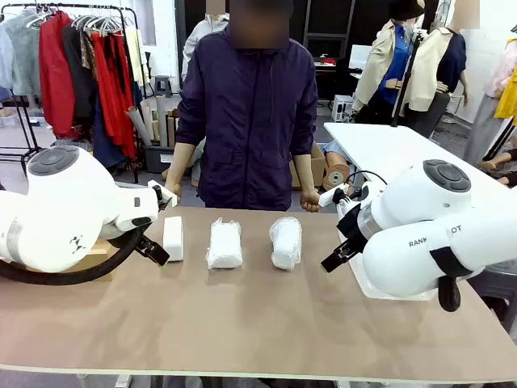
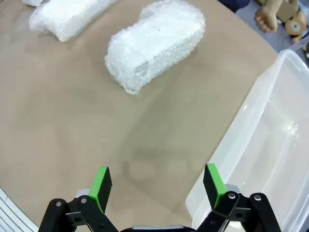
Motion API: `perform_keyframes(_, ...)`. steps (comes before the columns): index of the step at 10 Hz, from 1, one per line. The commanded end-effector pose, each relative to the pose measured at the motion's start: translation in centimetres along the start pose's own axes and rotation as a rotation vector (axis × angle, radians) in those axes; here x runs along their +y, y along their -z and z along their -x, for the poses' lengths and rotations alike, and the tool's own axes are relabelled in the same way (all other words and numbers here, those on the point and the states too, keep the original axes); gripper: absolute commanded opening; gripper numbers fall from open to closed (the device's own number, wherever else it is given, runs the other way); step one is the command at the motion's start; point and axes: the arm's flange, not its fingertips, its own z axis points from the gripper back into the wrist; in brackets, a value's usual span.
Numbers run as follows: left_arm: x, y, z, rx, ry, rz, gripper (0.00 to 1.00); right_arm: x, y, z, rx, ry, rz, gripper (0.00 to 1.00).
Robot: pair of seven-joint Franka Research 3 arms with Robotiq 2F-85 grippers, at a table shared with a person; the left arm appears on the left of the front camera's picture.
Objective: Separate and place wrapped and unwrapped clocks.
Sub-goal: Pick up the Digital clock indicated by the person.
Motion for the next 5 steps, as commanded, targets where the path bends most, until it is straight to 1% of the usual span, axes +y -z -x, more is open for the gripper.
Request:
perform_keyframes(1, 0.00, -0.01, 0.00, 0.000, 0.000, 0.000, 1.00, 0.00, 0.00, 0.00, 0.000, 0.000, 0.000, 1.00)
perform_keyframes(5, 0.00, -0.01, 0.00, 0.000, 0.000, 0.000, 1.00, 0.00, 0.00, 0.00, 0.000, 0.000, 0.000, 1.00)
